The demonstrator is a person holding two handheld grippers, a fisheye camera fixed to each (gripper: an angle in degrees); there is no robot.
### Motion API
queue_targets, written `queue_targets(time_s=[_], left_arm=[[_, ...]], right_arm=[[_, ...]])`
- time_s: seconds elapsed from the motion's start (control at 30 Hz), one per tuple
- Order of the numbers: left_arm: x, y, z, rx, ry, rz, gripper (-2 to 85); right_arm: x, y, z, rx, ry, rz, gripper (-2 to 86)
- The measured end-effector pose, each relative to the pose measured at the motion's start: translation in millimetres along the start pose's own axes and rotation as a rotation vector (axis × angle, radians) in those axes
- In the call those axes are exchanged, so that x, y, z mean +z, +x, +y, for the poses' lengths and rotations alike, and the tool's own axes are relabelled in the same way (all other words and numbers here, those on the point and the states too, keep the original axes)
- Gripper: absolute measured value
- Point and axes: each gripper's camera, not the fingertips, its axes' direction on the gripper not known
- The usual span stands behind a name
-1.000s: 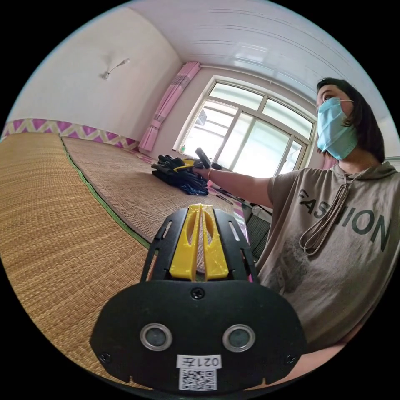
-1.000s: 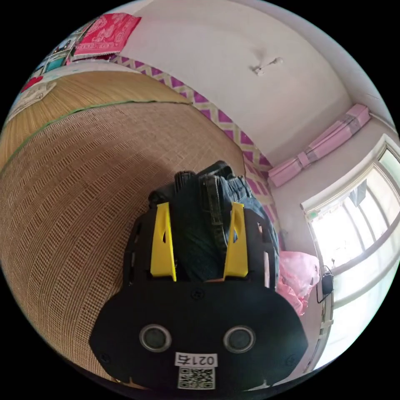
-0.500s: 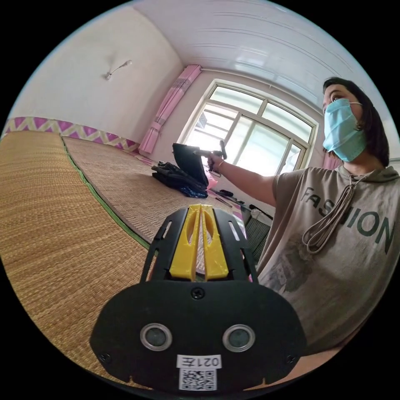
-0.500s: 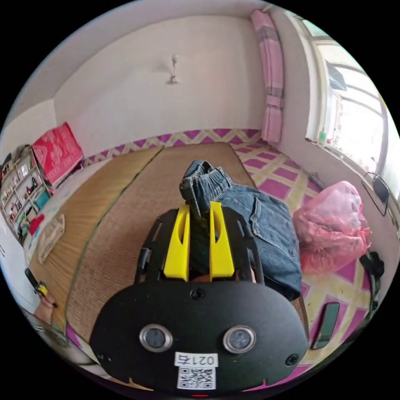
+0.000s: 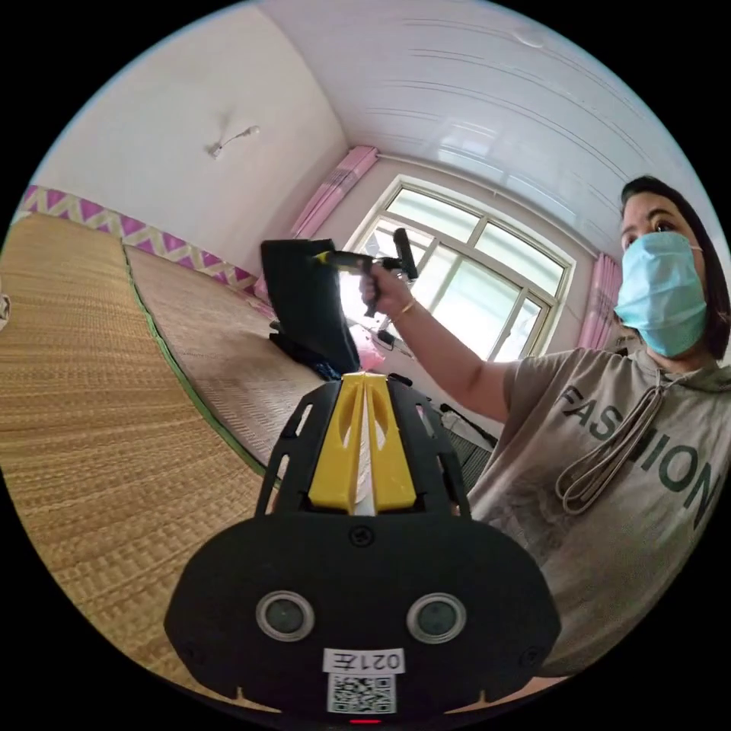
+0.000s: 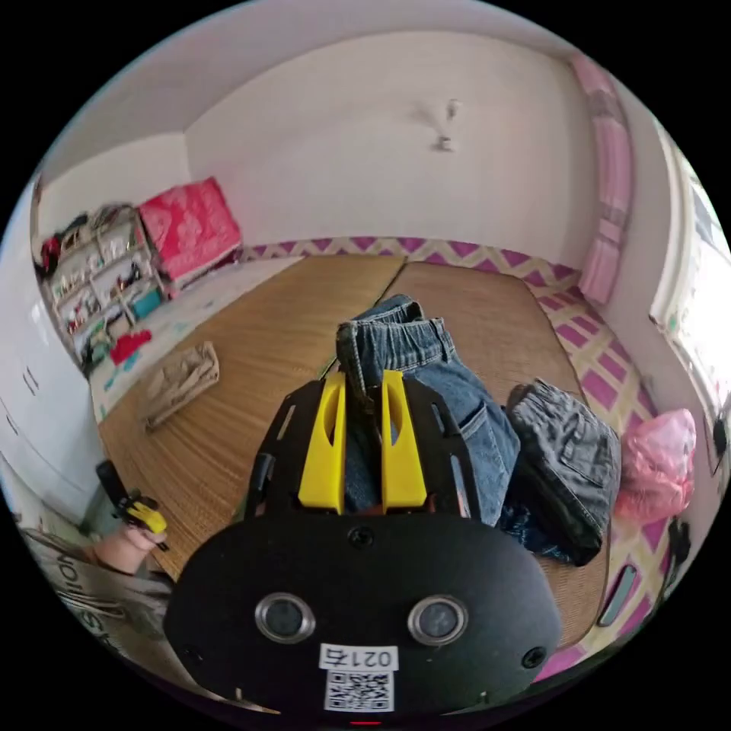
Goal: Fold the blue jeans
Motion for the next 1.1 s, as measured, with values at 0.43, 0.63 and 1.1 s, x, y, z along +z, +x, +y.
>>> queue_targets(time_s=[0.43,0.63,1.1], left_arm=[[-119.4,14.0,38.4,-0.118,0.097,-0.217,-0.9],[-131.0,4.6,35.6,-0.142,0.147,-0.240,-0.9],[-97.8,4.0,16.1,-0.210,0.139,-0.293,-1.0]], right_arm=[[169.5,-259.0,101.8,-0.340,-0.165,-0.312,9.8],[146.7,-230.7,103.3,-0.411,-0.131,-0.365,9.9],[127.1,-105.8,105.7,-0.093,0.022,-0.420,5.0]])
